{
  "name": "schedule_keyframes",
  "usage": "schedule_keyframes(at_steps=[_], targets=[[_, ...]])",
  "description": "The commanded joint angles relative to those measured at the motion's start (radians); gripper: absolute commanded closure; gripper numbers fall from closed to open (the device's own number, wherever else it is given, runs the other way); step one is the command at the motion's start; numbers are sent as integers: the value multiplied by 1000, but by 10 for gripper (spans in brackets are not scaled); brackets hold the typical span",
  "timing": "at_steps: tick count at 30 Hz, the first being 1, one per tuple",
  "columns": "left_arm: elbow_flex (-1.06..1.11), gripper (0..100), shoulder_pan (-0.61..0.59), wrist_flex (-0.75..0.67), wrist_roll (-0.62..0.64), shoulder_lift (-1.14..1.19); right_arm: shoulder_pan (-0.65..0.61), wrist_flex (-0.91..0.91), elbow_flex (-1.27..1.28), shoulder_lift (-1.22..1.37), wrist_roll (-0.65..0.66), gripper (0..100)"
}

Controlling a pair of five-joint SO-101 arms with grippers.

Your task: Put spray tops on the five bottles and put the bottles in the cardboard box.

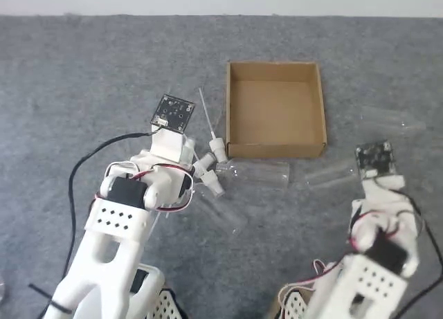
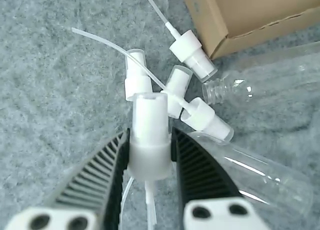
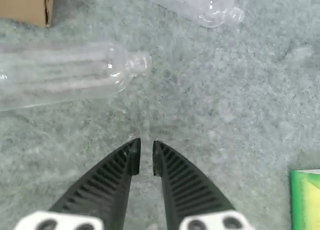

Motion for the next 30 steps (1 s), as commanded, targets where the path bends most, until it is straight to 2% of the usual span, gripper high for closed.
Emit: schedule_keyframes(at_steps=[1,7,17,30], targets=[[-12,987,-9,-25,5,-32,-8,13,133,-236,-3,992],[-10,987,-9,-25,5,-32,-8,122,241,-476,-2,992],[-8,987,-9,-25,5,-25,-8,125,370,-463,-3,991],[22,987,-9,-54,5,-32,-5,128,368,-456,-3,992]])
